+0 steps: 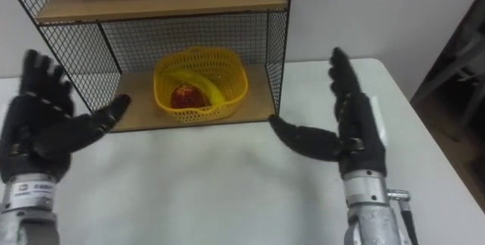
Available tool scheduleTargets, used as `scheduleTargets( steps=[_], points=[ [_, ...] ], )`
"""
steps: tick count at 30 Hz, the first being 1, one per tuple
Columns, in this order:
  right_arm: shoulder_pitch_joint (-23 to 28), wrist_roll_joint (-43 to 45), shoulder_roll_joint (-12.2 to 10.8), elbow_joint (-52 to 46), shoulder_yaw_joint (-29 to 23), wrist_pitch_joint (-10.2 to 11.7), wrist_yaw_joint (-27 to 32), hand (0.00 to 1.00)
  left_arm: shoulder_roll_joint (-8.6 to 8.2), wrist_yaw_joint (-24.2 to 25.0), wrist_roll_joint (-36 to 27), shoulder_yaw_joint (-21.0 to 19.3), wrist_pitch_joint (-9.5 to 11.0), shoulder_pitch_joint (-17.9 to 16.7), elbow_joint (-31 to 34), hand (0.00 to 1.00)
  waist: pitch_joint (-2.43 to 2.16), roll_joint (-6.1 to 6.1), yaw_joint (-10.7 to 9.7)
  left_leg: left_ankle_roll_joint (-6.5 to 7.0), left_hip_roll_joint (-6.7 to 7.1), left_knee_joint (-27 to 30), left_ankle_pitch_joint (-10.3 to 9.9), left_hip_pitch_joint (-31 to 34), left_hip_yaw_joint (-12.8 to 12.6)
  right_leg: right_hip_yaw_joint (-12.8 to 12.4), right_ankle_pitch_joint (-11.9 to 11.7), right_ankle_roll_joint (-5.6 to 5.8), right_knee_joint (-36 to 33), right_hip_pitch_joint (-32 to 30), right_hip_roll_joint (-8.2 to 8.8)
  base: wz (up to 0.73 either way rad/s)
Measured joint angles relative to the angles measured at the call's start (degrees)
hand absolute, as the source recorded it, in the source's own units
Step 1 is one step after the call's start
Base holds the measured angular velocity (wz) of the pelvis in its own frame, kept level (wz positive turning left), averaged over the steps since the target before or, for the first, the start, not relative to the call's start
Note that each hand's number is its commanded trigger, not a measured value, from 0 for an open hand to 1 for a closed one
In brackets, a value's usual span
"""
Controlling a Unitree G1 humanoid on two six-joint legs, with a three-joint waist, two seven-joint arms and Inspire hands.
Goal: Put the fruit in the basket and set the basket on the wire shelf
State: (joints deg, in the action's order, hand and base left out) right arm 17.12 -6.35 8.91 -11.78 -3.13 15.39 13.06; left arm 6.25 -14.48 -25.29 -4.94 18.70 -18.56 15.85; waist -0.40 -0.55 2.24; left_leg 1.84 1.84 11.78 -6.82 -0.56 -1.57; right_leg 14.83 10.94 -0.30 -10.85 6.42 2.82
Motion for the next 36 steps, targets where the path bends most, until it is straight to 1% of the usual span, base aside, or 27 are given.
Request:
scheduleTargets(
  steps=[2, 3, 4, 6, 7, 8, 9, 10, 11, 12, 14, 15, 17, 19, 22, 23, 24, 25, 27, 28, 29, 30, 31, 32, 33, 35, 36],
  points=[
    [0.0, 0.5, 0.0, -2.2, -2.4, 1.3, 5.1, 0.0, -0.16, -4.7, 0.0, -3.8, 1.2, 0.0, 1.7, 0.0, -0.03, -0.05, 0.5, -0.02, -0.04, -0.1, 0.0, 0.1, 0.0, 0.0, 0.2, 0.09, 0.0, -0.2, 0.0, 0.0],
    [0.0, 0.7, 0.1, -2.7, -3.1, 1.6, 6.2, 0.0, -0.19, -5.8, 0.1, -4.7, 1.6, 0.0, 2.0, 0.0, -0.03, -0.02, 0.8, -0.04, -0.04, -0.1, 0.0, 0.1, 0.0, 0.1, 0.2, 0.18, 0.0, -0.2, -0.04, 0.0],
    [-0.1, 1.4, 0.3, -3.1, -5.0, 2.3, 8.1, 0.0, -0.29, -7.9, 0.1, -6.7, 1.8, 0.3, 2.7, 0.0, 0.02, 0.1, 1.1, -0.04, -0.04, -0.1, 0.0, 0.0, 0.1, 0.2, 0.2, 0.19, 0.0, -0.1, -0.07, 0.0],
    [-0.3, 1.8, 1.0, -3.3, -7.9, 2.6, 11.1, 0.0, -0.31, -11.7, 0.1, -10.0, 2.3, 0.4, 3.7, 0.0, 0.11, 0.33, 1.7, -0.05, -0.02, -0.1, 0.0, -0.1, 0.1, 0.0, 0.2, 0.18, 0.0, 0.0, -0.1, 0.0],
    [-0.2, 1.9, 1.4, -3.5, -9.9, 2.6, 13.4, 0.0, -0.31, -14.4, 0.2, -12.1, 3.0, 0.2, 4.4, 0.0, 0.16, 0.47, 2.0, -0.05, -0.02, 0.0, 0.0, -0.2, 0.1, 0.1, 0.2, 0.19, 0.0, 0.0, -0.11, 0.0],
    [-0.2, 2.1, 2.1, -3.5, -12.2, 2.6, 15.7, 0.0, -0.28, -17.2, 0.2, -14.3, 3.2, 0.1, 5.4, 0.0, 0.15, 0.59, 2.0, -0.05, 0.03, 0.1, 0.0, 0.0, 0.3, 0.3, 0.3, 0.34, 0.0, 0.0, -0.07, 0.04],
    [-0.3, 2.3, 2.4, -3.5, -13.4, 2.6, 16.9, 0.0, -0.28, -18.5, 0.2, -15.3, 3.5, 0.1, 5.8, 0.0, 0.12, 0.71, 2.0, -0.04, 0.07, 0.2, 0.0, 0.0, 0.4, 0.4, 0.4, 0.4, 0.0, 0.0, -0.01, 0.07],
    [-0.4, 2.5, 2.9, -3.6, -15.9, 2.8, 19.3, 0.0, -0.23, -21.0, 0.3, -17.7, 4.2, 0.2, 6.2, 0.0, 0.12, 0.86, 2.2, -0.04, 0.16, 0.2, 0.0, -0.1, 0.6, 0.6, 0.5, 0.53, 0.0, 0.1, 0.06, 0.06],
    [-0.7, 2.5, 3.5, -3.8, -18.6, 2.8, 21.6, 0.0, 0.12, -23.6, 0.3, -20.8, 4.3, 0.4, 6.4, 0.0, 0.21, 1.01, 2.3, -0.03, 0.21, 0.1, 0.0, -0.1, 0.7, 0.7, 0.6, 0.54, -0.1, 0.1, 0.1, 0.05],
    [-0.7, 2.5, 4.1, -3.9, -19.8, 2.8, 22.8, 0.0, 0.55, -24.9, 0.4, -22.1, 4.3, 0.4, 6.4, 0.0, 0.24, 1.02, 2.2, -0.03, 0.23, 0.1, 0.0, -0.1, 0.8, 0.8, 0.6, 0.54, -0.1, 0.1, 0.11, 0.05],
    [-0.7, 2.4, 7.1, -4.0, -25.9, 2.8, 26.9, 0.0, 2.95, -30.3, 0.4, -27.5, 4.5, 0.4, 6.5, 0.0, 0.34, 1.1, 2.1, -0.03, 0.28, 0.2, 0.0, 0.0, 0.9, 0.9, 0.6, 0.55, -0.1, 0.1, 0.11, 0.04],
    [-0.7, 2.3, 7.8, -4.1, -27.3, 2.8, 28.0, 0.0, 3.4, -31.7, 0.4, -28.8, 4.6, 0.4, 6.7, 0.0, 0.39, 1.13, 2.0, -0.03, 0.29, 0.4, 0.0, 0.1, 1.0, 1.0, 0.6, 0.56, -0.1, 0.1, 0.12, 0.0],
    [-0.7, 2.1, 9.7, -4.3, -31.3, 3.6, 32.3, 0.0, 5.26, -36.6, 0.4, -33.6, 5.2, 0.4, 6.8, 0.0, 0.57, 1.01, 2.2, -0.06, 0.25, 1.0, -0.1, 0.2, 0.9, 0.9, 1.1, 0.52, -1.0, -0.2, 0.3, 0.0],
    [-0.7, 2.1, 9.7, -4.2, -33.4, 3.7, 34.8, 0.0, 6.18, -39.6, 0.7, -36.1, 5.3, 0.4, 6.8, 0.0, 0.52, 0.97, 2.0, -0.09, 0.29, 1.0, -0.3, 0.3, 0.8, 0.9, 1.7, 0.48, -2.1, -0.6, 0.81, 0.0],
    [0.4, 0.7, 9.7, -2.7, -36.8, 3.4, 37.1, 0.0, 6.22, -42.7, 0.6, -40.1, 5.0, -0.3, 6.7, 0.0, 0.4, 0.89, 1.9, -0.34, 0.41, 1.0, -0.5, 0.4, 1.6, 1.2, 1.8, 0.48, -2.0, -0.6, 0.87, 0.05],
    [0.9, -0.7, 9.7, -1.8, -37.9, 3.2, 37.9, 0.0, 6.22, -43.6, 0.2, -42.0, 4.8, -0.8, 6.3, 0.0, 0.37, 0.96, 1.2, -0.33, 0.57, 1.0, -0.5, 0.6, 1.8, 1.7, 1.8, 0.5, -2.0, -0.6, 0.98, 0.17],
    [1.1, -1.2, 9.7, -0.9, -38.4, 3.2, 38.3, 0.0, 6.23, -43.8, -0.2, -42.7, 4.7, -1.3, 5.8, 0.0, 0.32, 0.95, 1.0, -0.3, 0.59, 1.1, -0.5, 0.9, 1.9, 2.0, 1.9, 0.51, -2.1, -0.7, 1.1, 0.16],
    [1.6, -2.5, 9.7, 1.0, -39.3, 2.8, 39.4, 0.0, 6.4, -44.0, -1.2, -43.7, 4.4, -2.1, 3.9, 0.0, 0.11, 1.21, 1.1, -0.18, 0.61, 1.3, -0.5, 1.3, 1.8, 2.5, 2.1, 0.47, -2.5, -1.1, 1.36, 0.07],
    [2.1, -7.8, 9.9, 4.5, -39.9, 1.4, 40.6, 0.0, 7.57, -44.6, -4.6, -44.6, 3.4, -3.7, -0.7, 0.0, 0.14, 1.14, 1.0, -0.13, 0.66, 1.3, -0.5, 1.6, 1.6, 2.1, 2.4, 0.48, -3.2, -1.8, 1.48, 0.0],
    [2.1, -11.9, 10.0, 7.3, -40.5, -0.1, 41.2, 0.0, 8.44, -45.0, -8.1, -44.3, 2.4, -4.3, -4.5, 0.0, 0.16, 1.13, 0.9, -0.11, 0.74, 1.3, -0.5, 1.7, 1.9, 1.8, 2.4, 0.44, -3.2, -1.9, 1.41, 0.0],
    [2.1, -16.0, 10.0, 10.4, -40.5, -1.3, 41.9, 0.0, 8.55, -45.1, -12.9, -44.0, 1.6, -5.3, -8.2, 0.0, 0.26, 0.91, 1.2, -0.13, 0.77, 1.3, -0.5, 2.0, 1.9, 1.3, 2.4, 0.37, -3.6, -2.5, 1.41, -0.05],
    [2.3, -17.8, 9.9, 12.1, -40.5, -1.8, 42.2, 0.0, 8.54, -45.1, -15.3, -43.8, 1.2, -5.6, -10.4, 0.0, 0.28, 0.89, 1.2, -0.12, 0.77, 1.3, -0.6, 2.1, 1.9, 1.1, 2.4, 0.34, -3.7, -2.7, 1.38, -0.07],
    [2.3, -21.6, 9.9, 15.7, -40.5, -3.0, 42.4, 0.0, 8.55, -45.1, -19.7, -42.6, 0.4, -6.1, -15.0, 0.0, 0.33, 0.77, 1.0, -0.11, 0.81, 1.4, -0.6, 2.2, 2.0, 1.2, 2.2, 0.07, -3.6, -2.8, 1.27, 0.04],
    [2.6, -25.9, 9.9, 20.1, -40.5, -3.4, 42.4, 0.0, 8.57, -44.7, -24.8, -41.0, -0.1, -6.1, -19.8, 0.0, 0.3, 0.66, 0.7, -0.1, 0.89, 1.7, -0.6, 2.8, 2.1, 1.7, 2.2, 0.05, -3.6, -2.7, 1.3, 0.12],
    [2.8, -28.0, 9.9, 22.5, -40.5, -3.7, 42.4, 0.0, 8.55, -44.3, -26.8, -40.1, -0.3, -6.1, -22.7, 0.0, 0.29, 0.66, 0.4, -0.11, 0.9, 1.8, -0.7, 3.0, 2.2, 1.9, 2.2, 0.08, -3.6, -2.7, 1.38, 0.15],
    [3.2, -35.7, 9.5, 31.9, -40.5, -5.4, 41.8, 0.0, 8.04, -41.9, -33.4, -36.6, -2.1, -6.2, -33.7, 0.0, 0.24, 0.7, -0.1, -0.16, 0.84, 1.7, -0.8, 3.0, 2.1, 2.1, 2.4, 0.02, -3.9, -3.2, 1.7, 0.04],
    [3.4, -37.9, 9.3, 34.0, -40.5, -5.5, 41.4, 0.0, 7.91, -41.1, -35.5, -36.2, -2.5, -6.2, -36.2, 0.0, 0.23, 0.72, -0.2, -0.15, 0.81, 1.7, -0.8, 3.0, 2.0, 2.0, 2.5, 0.04, -4.0, -3.2, 1.76, -0.04]
  ],
)
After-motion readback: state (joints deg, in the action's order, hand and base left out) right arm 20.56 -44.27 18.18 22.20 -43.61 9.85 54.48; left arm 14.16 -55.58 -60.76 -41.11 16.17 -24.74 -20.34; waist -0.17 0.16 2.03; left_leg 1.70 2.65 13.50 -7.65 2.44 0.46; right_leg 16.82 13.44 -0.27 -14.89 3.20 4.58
